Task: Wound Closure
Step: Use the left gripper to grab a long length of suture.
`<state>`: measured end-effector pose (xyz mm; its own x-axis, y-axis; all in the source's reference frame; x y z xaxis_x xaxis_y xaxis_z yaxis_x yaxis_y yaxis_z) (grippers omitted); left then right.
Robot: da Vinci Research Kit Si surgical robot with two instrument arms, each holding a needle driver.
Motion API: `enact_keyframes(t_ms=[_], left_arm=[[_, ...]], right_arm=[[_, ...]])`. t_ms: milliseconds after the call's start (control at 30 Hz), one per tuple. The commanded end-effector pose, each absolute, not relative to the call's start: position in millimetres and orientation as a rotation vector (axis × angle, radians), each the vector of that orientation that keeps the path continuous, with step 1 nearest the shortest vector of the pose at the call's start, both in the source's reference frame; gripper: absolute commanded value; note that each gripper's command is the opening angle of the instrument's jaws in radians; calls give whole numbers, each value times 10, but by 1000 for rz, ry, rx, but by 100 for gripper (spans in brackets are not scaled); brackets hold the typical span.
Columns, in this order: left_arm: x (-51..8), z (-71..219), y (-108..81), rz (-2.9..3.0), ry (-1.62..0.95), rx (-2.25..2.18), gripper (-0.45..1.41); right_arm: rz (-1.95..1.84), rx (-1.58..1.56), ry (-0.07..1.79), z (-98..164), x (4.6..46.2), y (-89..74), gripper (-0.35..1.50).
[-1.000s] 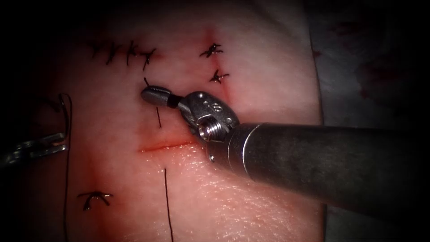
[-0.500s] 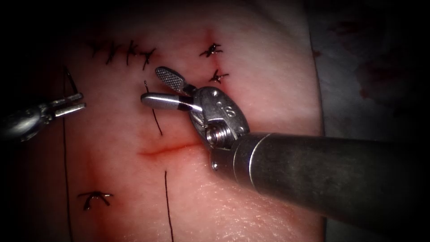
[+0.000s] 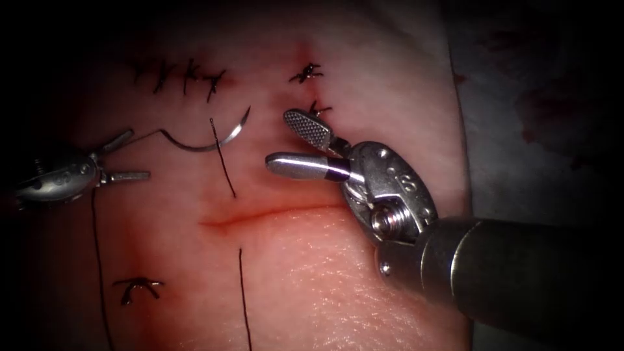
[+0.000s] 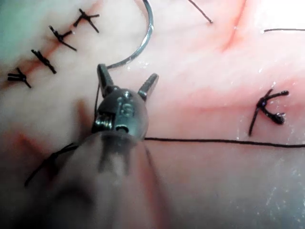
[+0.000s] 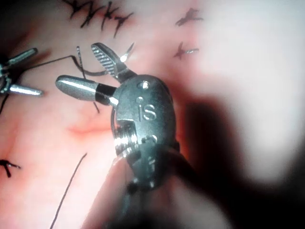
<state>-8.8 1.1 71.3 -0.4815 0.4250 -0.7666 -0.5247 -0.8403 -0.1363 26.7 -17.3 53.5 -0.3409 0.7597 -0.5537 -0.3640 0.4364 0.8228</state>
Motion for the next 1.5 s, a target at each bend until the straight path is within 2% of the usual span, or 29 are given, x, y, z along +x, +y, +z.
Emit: enact_keyframes(t_ms=[33,100,200,267,400,467,500,833,1133,1500], left_arm=[[-93,714,12,2298,146,-1154,88],[-95,700,11,2287,123,-1154,103],[-99,677,10,2277,93,-1151,113],[-101,661,9,2282,79,-1152,113],[-110,625,-10,2390,110,-1211,100],[-119,612,-25,2428,115,-1272,86],[-131,600,-43,2484,152,-1331,73],[-191,574,-101,2712,299,-1517,41],[-240,565,-125,2832,431,-1660,43],[-271,584,-159,3037,347,-1682,46]], right_arm=[[1197,363,1512,544,268,-177,136],[1187,362,1510,550,263,-183,133],[1183,348,1496,559,258,-190,133],[1177,343,1486,564,256,-194,133],[1168,334,1471,574,248,-202,133],[1161,325,1469,576,244,-205,133],[1160,322,1467,577,240,-206,133],[1157,322,1467,578,237,-209,133],[1156,321,1464,578,236,-211,133],[1153,323,1464,576,234,-214,133]])
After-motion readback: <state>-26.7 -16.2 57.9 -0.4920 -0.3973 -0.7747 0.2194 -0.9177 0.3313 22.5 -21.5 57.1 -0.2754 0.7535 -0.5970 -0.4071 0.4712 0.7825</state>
